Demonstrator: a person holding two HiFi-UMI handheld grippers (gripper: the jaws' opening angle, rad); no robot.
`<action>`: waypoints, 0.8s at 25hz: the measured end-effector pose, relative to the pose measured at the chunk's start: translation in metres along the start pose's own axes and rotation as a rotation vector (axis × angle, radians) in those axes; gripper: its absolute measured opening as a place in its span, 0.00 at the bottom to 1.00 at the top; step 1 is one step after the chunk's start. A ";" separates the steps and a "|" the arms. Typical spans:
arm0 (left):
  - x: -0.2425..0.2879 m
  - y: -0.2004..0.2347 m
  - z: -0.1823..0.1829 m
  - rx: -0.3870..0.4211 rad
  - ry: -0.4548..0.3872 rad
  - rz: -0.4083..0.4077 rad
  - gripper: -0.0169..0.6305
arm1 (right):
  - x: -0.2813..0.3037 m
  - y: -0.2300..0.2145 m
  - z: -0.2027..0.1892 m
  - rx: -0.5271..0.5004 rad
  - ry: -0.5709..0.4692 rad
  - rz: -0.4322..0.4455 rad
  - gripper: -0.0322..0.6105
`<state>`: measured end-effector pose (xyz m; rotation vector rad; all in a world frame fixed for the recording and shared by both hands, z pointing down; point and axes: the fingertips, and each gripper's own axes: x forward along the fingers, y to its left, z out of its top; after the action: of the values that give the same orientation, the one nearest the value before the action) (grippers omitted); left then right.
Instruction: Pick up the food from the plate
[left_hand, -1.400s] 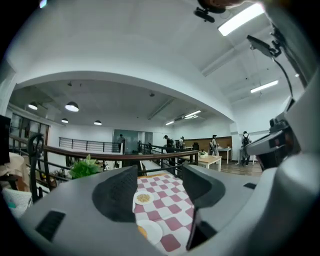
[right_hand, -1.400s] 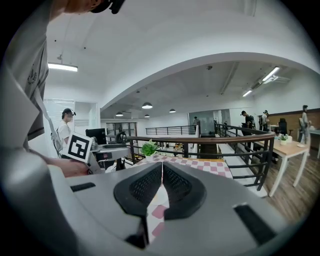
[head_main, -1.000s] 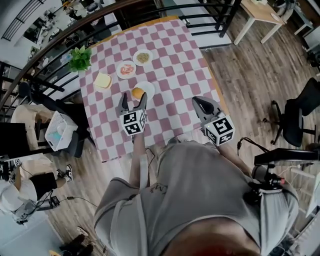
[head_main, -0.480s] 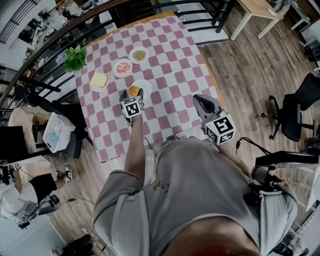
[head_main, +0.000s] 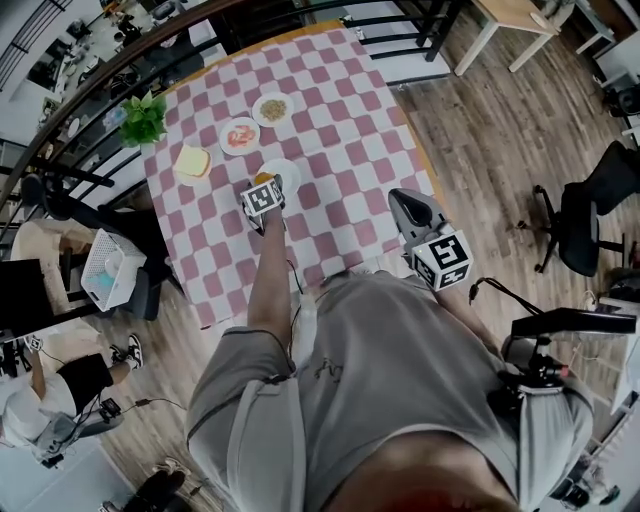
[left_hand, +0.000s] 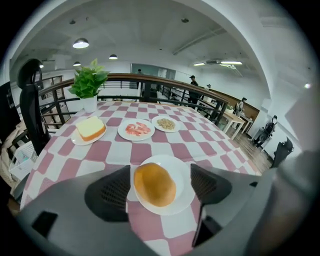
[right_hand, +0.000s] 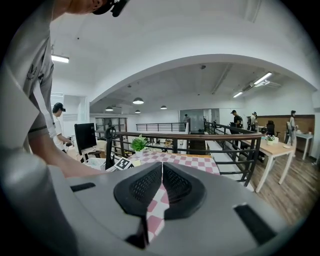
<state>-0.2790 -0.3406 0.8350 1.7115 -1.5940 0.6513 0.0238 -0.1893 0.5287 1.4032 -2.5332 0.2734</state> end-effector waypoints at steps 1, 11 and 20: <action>0.006 0.002 -0.002 -0.009 0.013 0.003 0.61 | 0.000 0.000 0.000 -0.001 0.002 -0.003 0.07; 0.055 -0.007 -0.030 -0.100 0.152 -0.066 0.65 | -0.007 -0.015 -0.009 0.010 0.026 -0.066 0.07; 0.074 0.000 -0.029 -0.034 0.213 -0.027 0.61 | -0.010 -0.022 -0.015 0.027 0.036 -0.095 0.07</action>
<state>-0.2678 -0.3651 0.9098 1.5788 -1.4238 0.7617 0.0500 -0.1884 0.5414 1.5093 -2.4349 0.3134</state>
